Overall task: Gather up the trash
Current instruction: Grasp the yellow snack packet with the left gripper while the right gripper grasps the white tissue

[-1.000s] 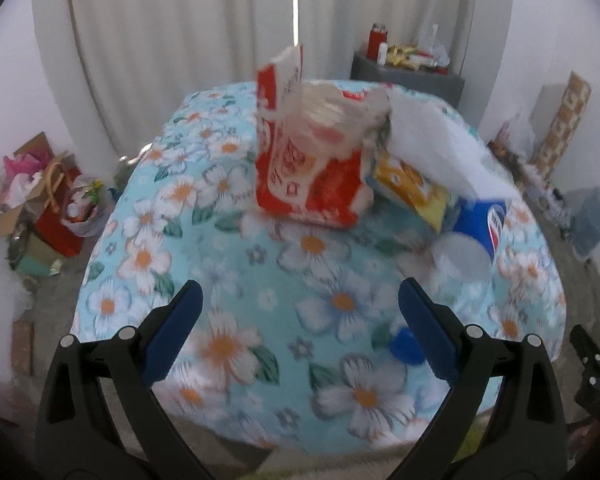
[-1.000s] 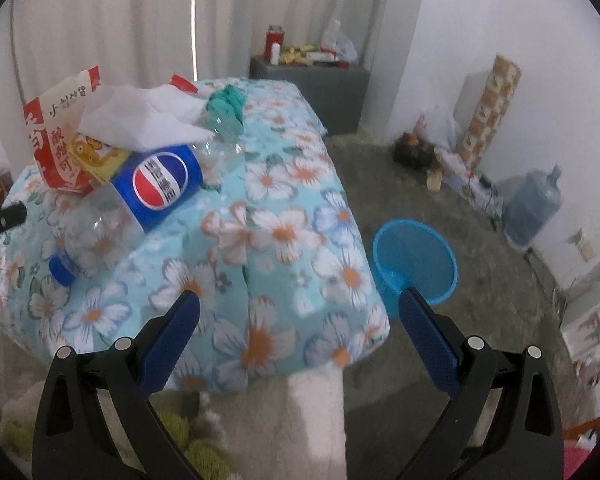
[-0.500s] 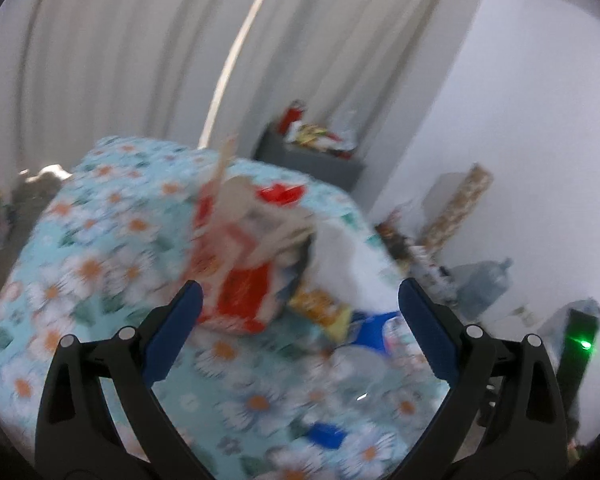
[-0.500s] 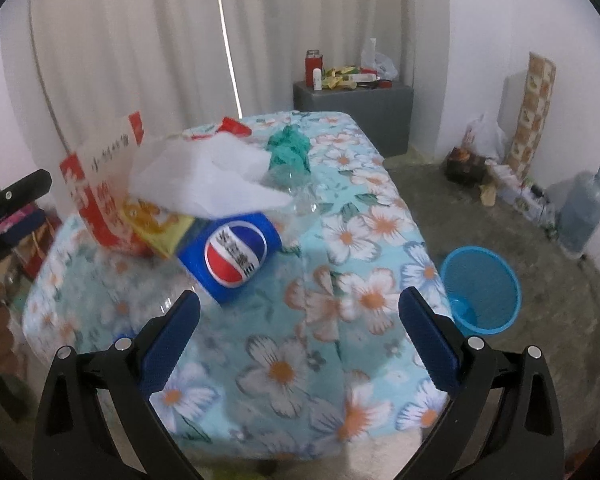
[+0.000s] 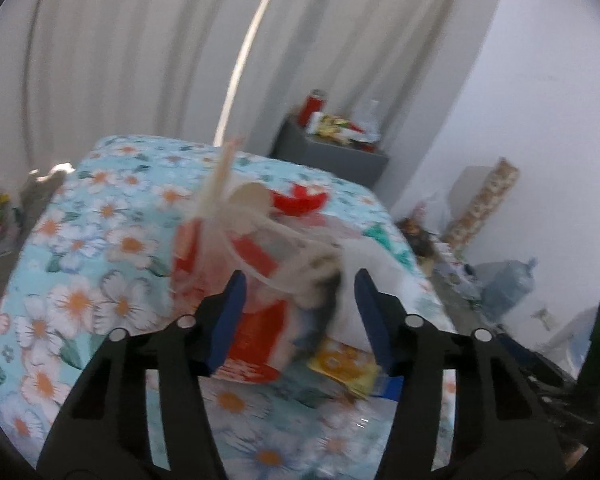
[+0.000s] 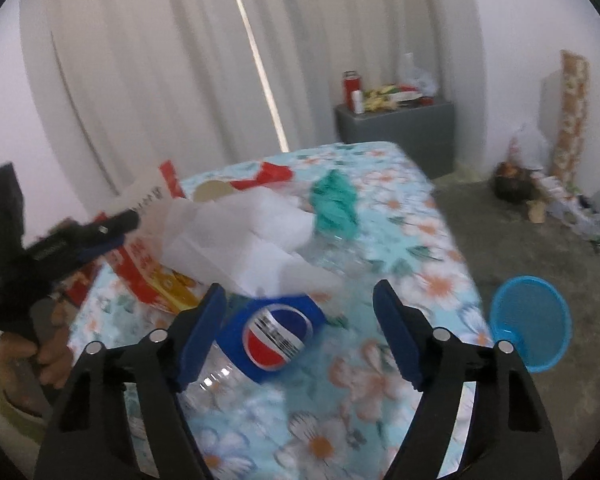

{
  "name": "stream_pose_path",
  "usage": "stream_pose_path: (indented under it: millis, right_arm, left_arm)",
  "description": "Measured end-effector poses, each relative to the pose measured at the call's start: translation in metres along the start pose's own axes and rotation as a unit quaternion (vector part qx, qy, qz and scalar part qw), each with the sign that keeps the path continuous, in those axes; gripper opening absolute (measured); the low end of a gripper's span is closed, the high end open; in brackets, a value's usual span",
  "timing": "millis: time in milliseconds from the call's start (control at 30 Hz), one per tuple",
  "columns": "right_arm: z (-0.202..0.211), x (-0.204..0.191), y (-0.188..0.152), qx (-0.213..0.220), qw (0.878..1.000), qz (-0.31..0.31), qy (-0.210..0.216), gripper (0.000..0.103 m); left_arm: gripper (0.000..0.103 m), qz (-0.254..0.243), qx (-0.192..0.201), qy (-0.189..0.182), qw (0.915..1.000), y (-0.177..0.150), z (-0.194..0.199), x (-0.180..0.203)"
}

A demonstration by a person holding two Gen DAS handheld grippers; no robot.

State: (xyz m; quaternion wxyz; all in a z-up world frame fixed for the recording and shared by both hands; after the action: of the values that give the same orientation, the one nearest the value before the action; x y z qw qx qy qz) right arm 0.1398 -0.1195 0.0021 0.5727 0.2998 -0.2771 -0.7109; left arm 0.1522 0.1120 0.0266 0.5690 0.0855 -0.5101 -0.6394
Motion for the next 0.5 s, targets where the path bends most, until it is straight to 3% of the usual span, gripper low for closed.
stream_pose_path:
  millis: [167,333,500]
  right_arm:
    - [-0.033,-0.01,0.021,-0.032,0.997,0.012,0.074,0.066]
    - [-0.07,-0.021,0.031,-0.065,0.992,0.039,0.1,0.056]
    - [-0.084,-0.028,0.027,-0.094,0.986,0.078,0.11,0.04]
  left_arm:
    - [0.04,0.027,-0.009,0.047,0.9985,0.007,-0.012,-0.021]
    - [0.034,0.032,-0.02,0.076,0.9964,0.011,-0.023,-0.031]
    - [0.011,0.037,-0.013,0.098,0.9944,0.011,-0.024,-0.038]
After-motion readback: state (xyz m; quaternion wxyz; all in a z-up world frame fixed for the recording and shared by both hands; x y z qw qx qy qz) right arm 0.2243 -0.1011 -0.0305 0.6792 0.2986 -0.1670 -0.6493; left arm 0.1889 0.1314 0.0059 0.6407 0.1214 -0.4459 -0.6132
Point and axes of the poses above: each gripper's, at about its wrist camera, not at the fingertips, and z roughly against the way its jaws point, x to its right, y to its top, the point moved 1 cm from there along -z, roughly the way its jaws point, and after that the axes turned 14 degrees about -y, right-handed, at the moved point
